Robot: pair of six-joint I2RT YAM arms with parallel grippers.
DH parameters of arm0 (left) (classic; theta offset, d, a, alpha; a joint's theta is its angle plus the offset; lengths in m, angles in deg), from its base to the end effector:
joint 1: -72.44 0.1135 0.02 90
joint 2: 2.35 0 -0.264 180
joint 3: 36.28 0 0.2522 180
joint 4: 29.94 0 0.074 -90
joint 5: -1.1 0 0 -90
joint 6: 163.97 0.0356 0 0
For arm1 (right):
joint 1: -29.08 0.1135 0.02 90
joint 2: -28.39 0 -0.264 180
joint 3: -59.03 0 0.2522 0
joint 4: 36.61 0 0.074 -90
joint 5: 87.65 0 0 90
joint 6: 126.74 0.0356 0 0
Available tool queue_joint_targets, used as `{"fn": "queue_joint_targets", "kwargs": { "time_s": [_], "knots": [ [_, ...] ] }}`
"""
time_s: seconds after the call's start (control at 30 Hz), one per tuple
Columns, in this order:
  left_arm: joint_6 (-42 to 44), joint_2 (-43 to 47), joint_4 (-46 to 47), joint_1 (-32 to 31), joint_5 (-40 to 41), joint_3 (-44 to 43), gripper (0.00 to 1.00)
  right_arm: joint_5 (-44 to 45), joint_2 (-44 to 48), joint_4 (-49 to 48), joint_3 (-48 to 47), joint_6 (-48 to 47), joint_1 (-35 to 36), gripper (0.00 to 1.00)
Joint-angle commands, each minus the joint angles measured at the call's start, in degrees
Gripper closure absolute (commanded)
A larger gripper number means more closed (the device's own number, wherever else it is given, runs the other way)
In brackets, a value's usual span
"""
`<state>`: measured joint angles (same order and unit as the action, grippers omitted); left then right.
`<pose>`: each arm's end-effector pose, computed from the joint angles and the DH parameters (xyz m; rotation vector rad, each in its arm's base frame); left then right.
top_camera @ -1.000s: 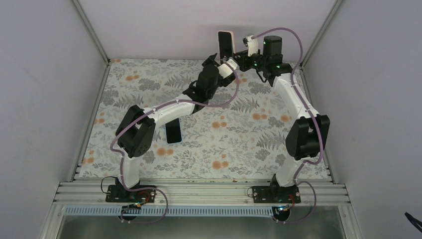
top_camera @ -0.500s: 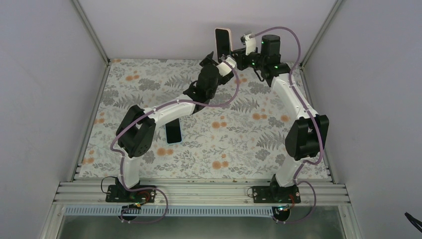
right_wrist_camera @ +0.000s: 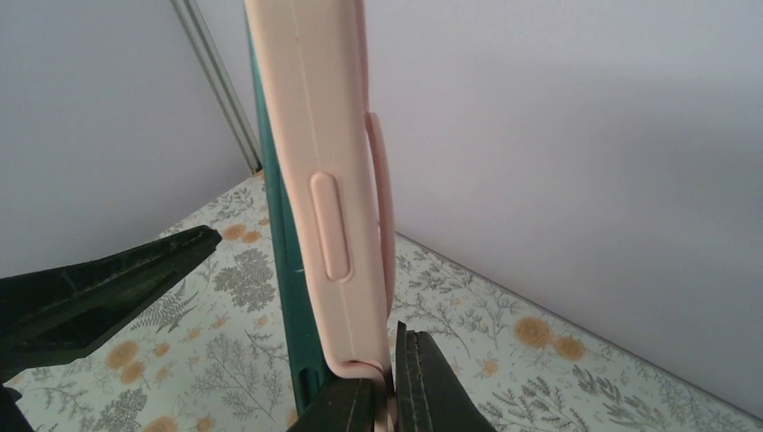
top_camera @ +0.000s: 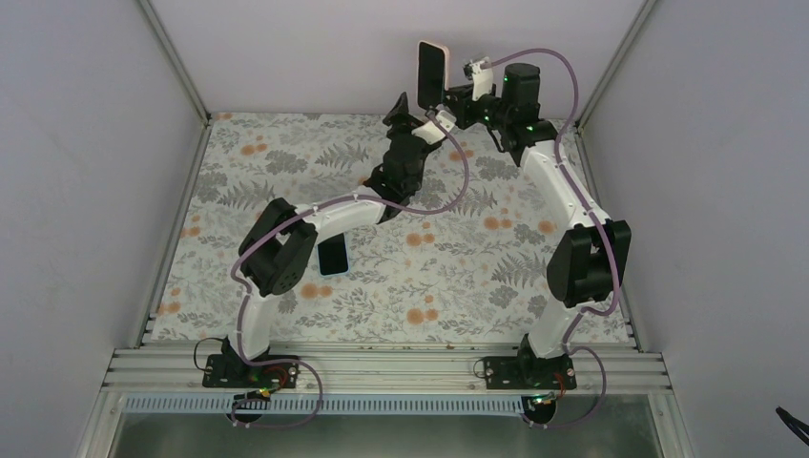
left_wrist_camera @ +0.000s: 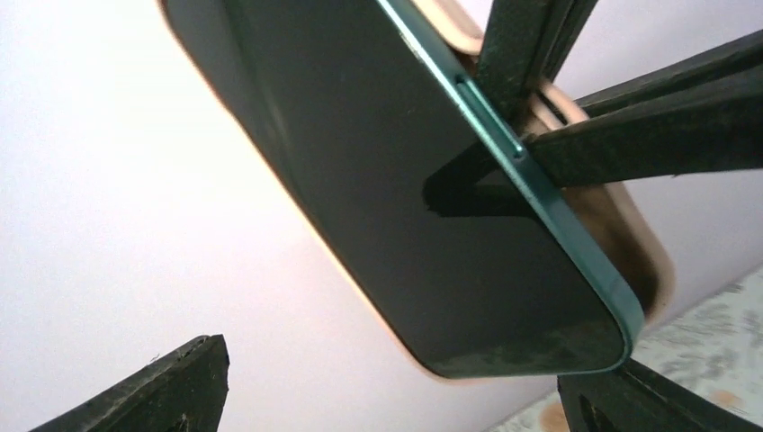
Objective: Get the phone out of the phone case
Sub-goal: Remove the phone case from the phone.
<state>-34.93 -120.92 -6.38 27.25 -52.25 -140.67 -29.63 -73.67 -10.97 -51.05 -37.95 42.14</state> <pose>0.3618 -0.3340 0.3003 0.5145 1.3552 0.3612 0.4090 0.1142 0.3753 -0.6123 1.7807 0.6645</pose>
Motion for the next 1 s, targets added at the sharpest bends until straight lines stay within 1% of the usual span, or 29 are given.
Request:
{"fn": "queue_joint_targets", "kwargs": {
  "time_s": [0.0, 0.2, 0.43, 0.6, 0.7, 0.77, 0.9, 0.97],
  "knots": [
    [10.91, 0.27, 21.09, 0.02, 5.28, -1.61, 0.11, -2.9, 0.02, 3.41, 0.43, 0.27, 2.39, 0.97],
    [14.01, 0.2, 25.53, 0.01, 4.61, -1.59, 0.11, -3.53, -0.89, 3.41, 0.64, 0.4, 2.82, 0.97],
    [11.17, -0.21, 22.18, -1.37, 2.17, -1.93, 0.1, -5.53, -2.26, 3.17, 0.7, 1.91, 4.42, 0.96],
    [12.76, -0.69, 24.84, -3.52, 1.02, -2.28, 0.1, -8.32, -4.61, 2.43, 0.77, 4.57, 5.41, 0.97],
    [14.82, -1.52, 26.89, -4.41, 0.24, -2.76, 0.09, -10.97, -6.1, 2.17, 0.45, 6.18, 6.07, 0.96],
    [16.96, -2.28, 29.34, -4.65, -1.74, -3.01, 0.08, -12.6, -6.5, 1.72, 0.53, 6.93, 6.36, 0.96],
    [24.1, -4.17, 37.5, -5.26, -4.09, -2.61, 0.08, -14.58, -6.7, 1.22, 1.19, 7.63, 6.63, 0.96],
    [27.26, -5.18, 40.05, -5.43, -4.93, -3.65, 0.08, -15.08, -6.85, 1.09, 1.36, 7.92, 6.74, 0.96]
  ]
}}
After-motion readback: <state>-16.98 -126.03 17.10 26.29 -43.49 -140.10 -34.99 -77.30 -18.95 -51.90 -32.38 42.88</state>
